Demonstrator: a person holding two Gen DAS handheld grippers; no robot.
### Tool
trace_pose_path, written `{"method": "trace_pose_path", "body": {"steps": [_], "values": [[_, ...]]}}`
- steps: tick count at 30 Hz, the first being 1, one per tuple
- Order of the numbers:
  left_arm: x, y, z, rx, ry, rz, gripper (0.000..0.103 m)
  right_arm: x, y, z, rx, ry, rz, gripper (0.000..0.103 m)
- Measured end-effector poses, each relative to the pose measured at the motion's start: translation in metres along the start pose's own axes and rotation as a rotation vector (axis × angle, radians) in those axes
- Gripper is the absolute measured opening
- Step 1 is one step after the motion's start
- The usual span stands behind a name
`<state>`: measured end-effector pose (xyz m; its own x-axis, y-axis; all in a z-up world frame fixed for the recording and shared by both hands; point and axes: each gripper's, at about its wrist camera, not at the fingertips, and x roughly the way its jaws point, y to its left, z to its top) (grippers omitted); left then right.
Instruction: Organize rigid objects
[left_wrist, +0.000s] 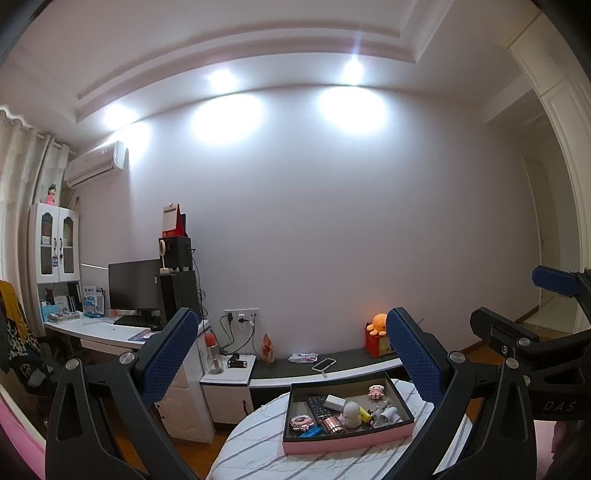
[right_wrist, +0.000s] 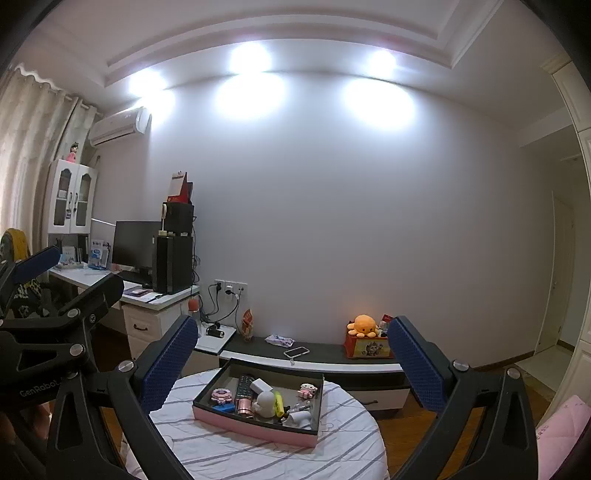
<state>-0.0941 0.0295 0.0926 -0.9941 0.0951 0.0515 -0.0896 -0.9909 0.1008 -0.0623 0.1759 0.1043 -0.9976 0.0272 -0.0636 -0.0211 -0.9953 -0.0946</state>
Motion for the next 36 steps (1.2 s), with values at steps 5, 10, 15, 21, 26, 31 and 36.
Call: {"method": "trace_pose_path", "body": {"steps": [5,10,15,21,26,31,36], "values": [[0.004,0.003,-0.003,-0.013,0.014,0.008,0.103,0.005,0.002,-0.001,-0.006,0.011,0.003,0.103],[0.01,0.007,-0.007,-0.025,0.032,0.015,0.103,0.011,0.006,-0.001,-0.013,0.021,0.012,0.103],[0.013,0.01,-0.008,-0.038,0.032,0.015,0.103,0.015,0.008,-0.001,-0.014,0.027,0.025,0.103],[0.016,0.016,-0.011,-0.053,0.031,0.021,0.103,0.02,0.012,0.0,-0.017,0.026,0.034,0.103],[0.02,0.019,-0.013,-0.055,0.035,0.025,0.103,0.027,0.014,-0.001,-0.022,0.031,0.039,0.103],[0.021,0.019,-0.013,-0.053,0.037,0.025,0.103,0.029,0.016,-0.001,-0.021,0.031,0.042,0.103],[0.024,0.019,-0.013,-0.051,0.041,0.025,0.103,0.031,0.017,-0.002,-0.024,0.036,0.041,0.103]]}}
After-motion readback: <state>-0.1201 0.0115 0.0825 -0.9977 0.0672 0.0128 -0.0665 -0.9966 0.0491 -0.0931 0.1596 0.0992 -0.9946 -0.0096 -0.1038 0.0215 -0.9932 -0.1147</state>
